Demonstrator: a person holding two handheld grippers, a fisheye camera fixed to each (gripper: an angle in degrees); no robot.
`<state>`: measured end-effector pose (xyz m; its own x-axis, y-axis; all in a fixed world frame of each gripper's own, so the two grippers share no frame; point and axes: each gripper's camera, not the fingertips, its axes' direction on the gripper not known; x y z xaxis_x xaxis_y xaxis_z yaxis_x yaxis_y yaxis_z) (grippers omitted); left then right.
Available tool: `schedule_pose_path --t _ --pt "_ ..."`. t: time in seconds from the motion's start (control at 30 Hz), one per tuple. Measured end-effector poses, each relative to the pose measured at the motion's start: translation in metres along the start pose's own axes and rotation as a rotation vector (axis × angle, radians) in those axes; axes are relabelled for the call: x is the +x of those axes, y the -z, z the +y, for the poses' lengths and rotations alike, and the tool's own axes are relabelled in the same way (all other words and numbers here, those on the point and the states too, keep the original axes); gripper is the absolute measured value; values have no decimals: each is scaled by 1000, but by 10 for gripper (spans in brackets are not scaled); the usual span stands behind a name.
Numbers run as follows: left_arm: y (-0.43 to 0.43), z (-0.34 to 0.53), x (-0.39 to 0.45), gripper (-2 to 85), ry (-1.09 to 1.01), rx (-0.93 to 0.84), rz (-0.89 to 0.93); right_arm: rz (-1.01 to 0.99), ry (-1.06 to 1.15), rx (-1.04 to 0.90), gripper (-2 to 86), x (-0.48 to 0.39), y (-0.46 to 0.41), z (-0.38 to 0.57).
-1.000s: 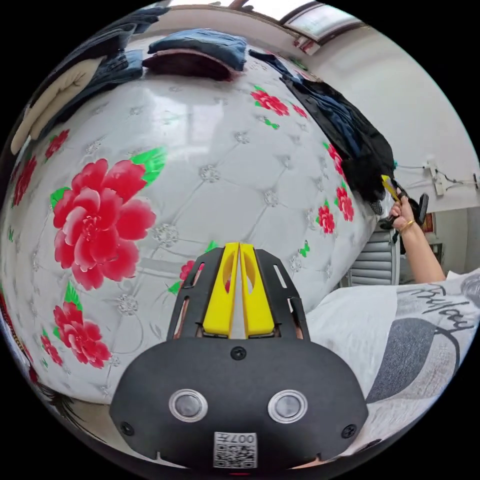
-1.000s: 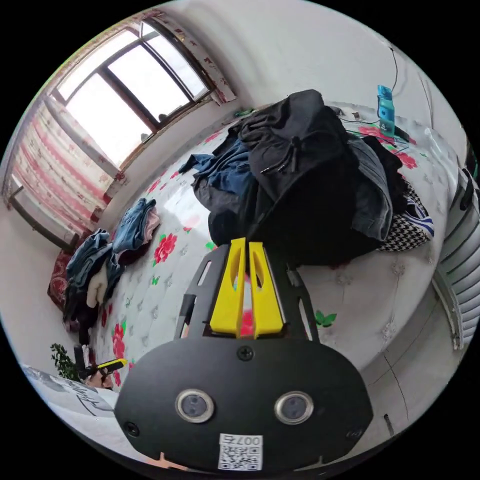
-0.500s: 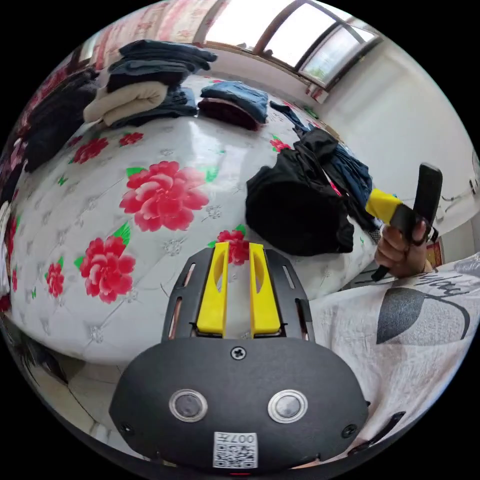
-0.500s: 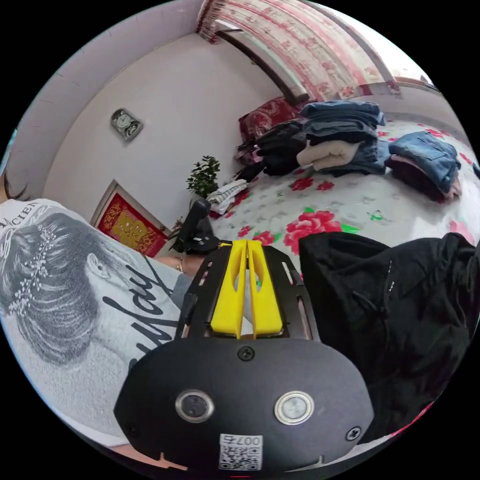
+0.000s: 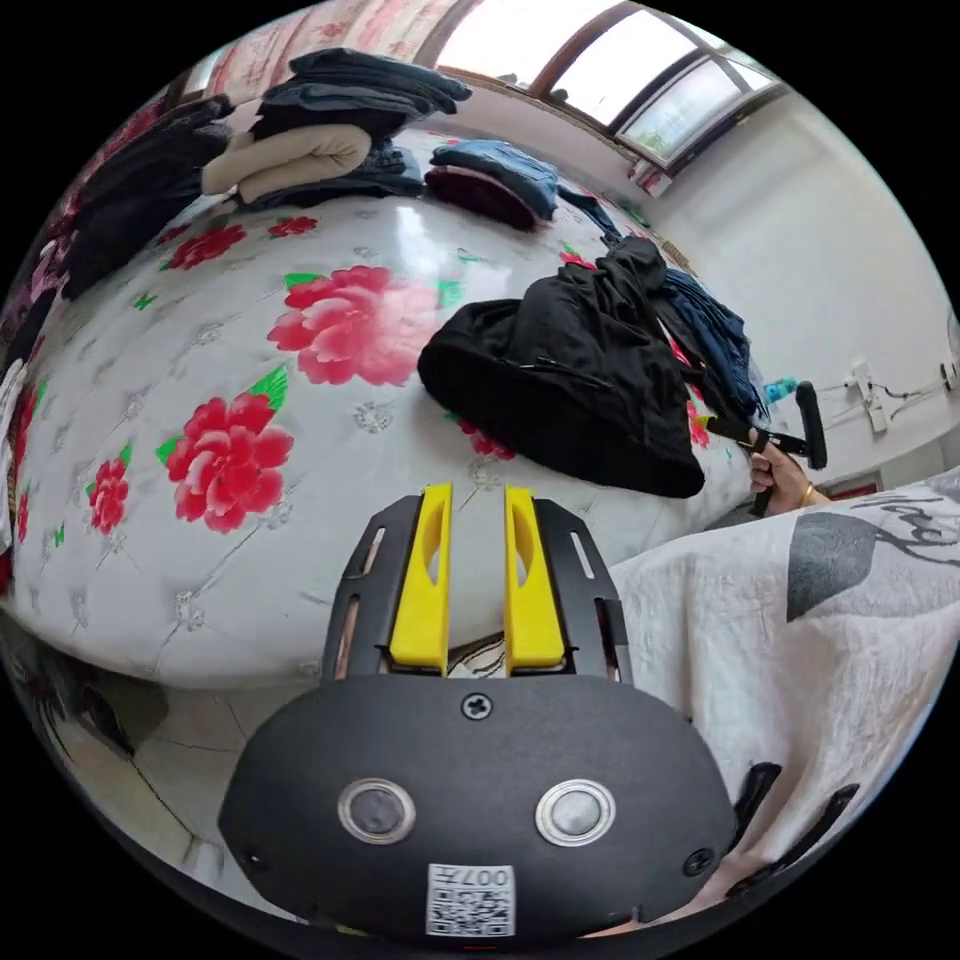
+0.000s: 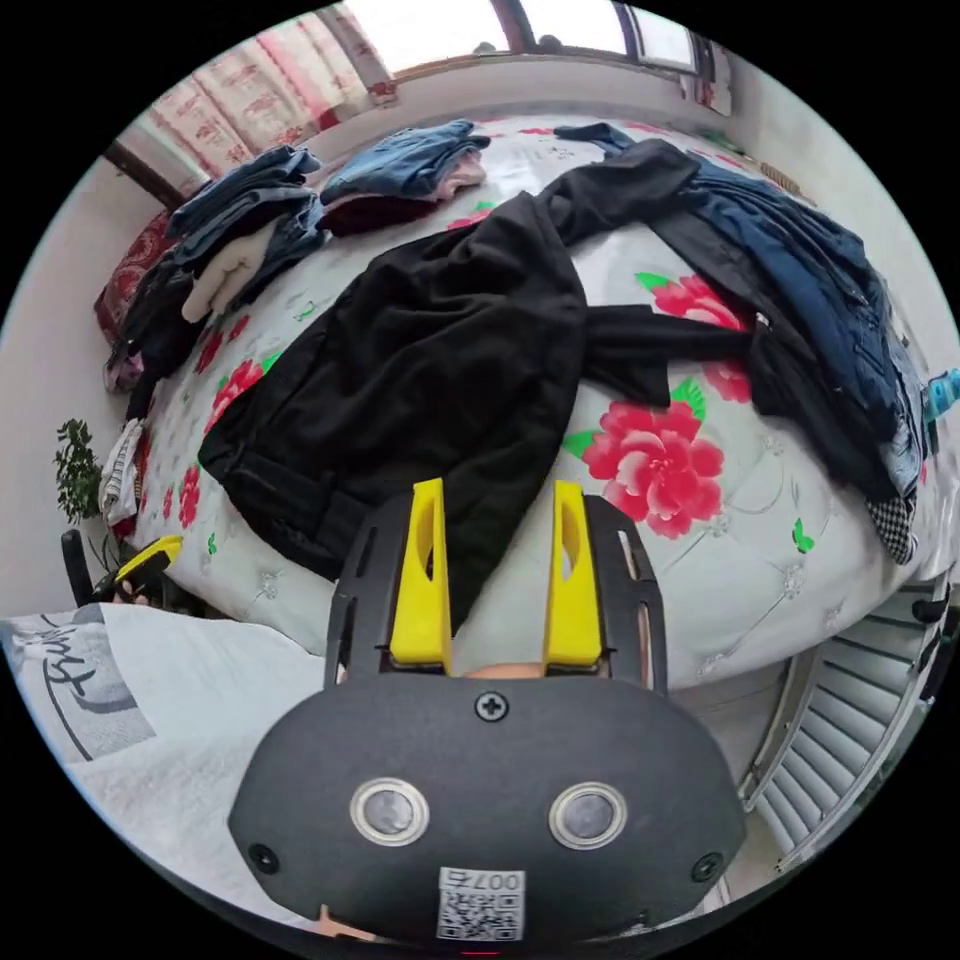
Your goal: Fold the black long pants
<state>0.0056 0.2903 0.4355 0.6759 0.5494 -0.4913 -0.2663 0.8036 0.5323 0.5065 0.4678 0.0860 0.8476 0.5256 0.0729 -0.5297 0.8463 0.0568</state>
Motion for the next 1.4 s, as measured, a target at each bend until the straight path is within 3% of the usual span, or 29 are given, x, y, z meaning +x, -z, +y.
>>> schedule_pose_path --t 0.17,0.37,0.47,0.6,0.7,0.8,0.97,1.1,1.23,1.4 --pt "-14 -34 48 102 -269 -2 47 -106 -34 -59 47 -4 -30 3" --pt "-13 -39 76 160 -380 24 150 -570 348 -5 7 -97 5 -17" --pt "1 -26 78 175 -347 74 86 -738 539 18 2 -170 29 -26" --pt "49 12 76 140 -205 299 -197 -982 894 -57 0 -276 69 -26" --pt "89 45 58 97 -65 414 -273 -989 1103 -26 3 -334 93 4" --pt "107 71 39 81 41 387 -340 -972 1186 -2 15 -357 89 16" --pt "114 129 -7 75 405 445 -287 -707 904 3 38 -289 40 -40" --pt "134 157 -32 75 629 570 -297 -573 432 24 54 -140 17 -115" --pt "152 152 -43 75 704 647 -394 -363 206 144 69 -52 35 -158" --pt "138 130 -55 75 753 649 -393 -272 99 95 85 -40 3 -195"
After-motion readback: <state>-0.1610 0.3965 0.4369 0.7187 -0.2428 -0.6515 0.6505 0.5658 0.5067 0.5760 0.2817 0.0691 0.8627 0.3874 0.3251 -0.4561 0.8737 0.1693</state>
